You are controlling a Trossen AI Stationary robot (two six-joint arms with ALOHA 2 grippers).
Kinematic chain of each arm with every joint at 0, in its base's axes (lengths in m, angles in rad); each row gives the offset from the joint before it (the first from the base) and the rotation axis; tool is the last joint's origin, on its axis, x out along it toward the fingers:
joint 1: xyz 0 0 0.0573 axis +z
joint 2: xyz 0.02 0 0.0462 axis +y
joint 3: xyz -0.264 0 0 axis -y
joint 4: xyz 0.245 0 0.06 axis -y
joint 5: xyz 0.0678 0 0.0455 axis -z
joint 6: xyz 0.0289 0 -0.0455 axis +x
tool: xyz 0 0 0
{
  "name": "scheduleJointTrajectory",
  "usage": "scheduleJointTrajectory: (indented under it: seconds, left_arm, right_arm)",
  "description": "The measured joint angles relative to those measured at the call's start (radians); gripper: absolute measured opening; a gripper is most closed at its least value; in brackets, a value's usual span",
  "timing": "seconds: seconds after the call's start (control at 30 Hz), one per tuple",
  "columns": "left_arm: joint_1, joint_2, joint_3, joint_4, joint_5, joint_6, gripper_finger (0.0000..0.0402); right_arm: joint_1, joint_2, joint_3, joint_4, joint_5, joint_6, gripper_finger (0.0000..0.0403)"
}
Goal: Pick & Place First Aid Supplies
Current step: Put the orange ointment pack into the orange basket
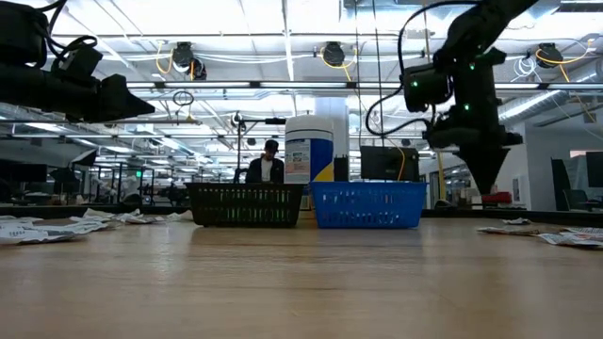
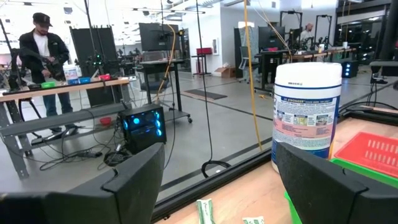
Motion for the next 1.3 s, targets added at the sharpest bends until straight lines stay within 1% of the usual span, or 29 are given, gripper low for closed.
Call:
scheduleJointTrajectory:
  seconds: [0.17,0.33,0.43,0.77,0.87,1.07,1.3]
  left_arm:
    - [0.0,0.0,0.0,0.0,0.0,0.0,0.0308]
    - [0.0,0.0,0.0,0.0,0.0,0.0,0.0308]
    - [0.0,0.0,0.0,0.0,0.0,0.0,0.0308]
    - [0.0,0.0,0.0,0.0,0.0,0.0,0.0308]
    - [0.0,0.0,0.0,0.0,0.0,0.0,0.0308]
    - [0.0,0.0,0.0,0.0,0.0,0.0,0.0308]
    - [0.0,0.0,0.0,0.0,0.0,0.0,0.0308]
  right_arm:
    - [0.0,-0.001,0.08,-0.14,0.003,-0.167,0.0002]
    - [0.0,0.006,0.14,-0.191,0.013,-0.333,0.0001]
    - [0.0,0.053,0.2,-0.183,0.034,-0.402,0.0001]
    - [0.009,0.27,0.484,-0.182,0.031,-0.596,0.0001]
    - [0.014,0.334,0.564,-0.17,0.031,-0.641,0.0001]
    - [0.036,0.428,0.678,-0.141,0.03,-0.693,0.0001]
    - [0.099,0.477,0.68,-0.047,0.032,-0.706,0.0001]
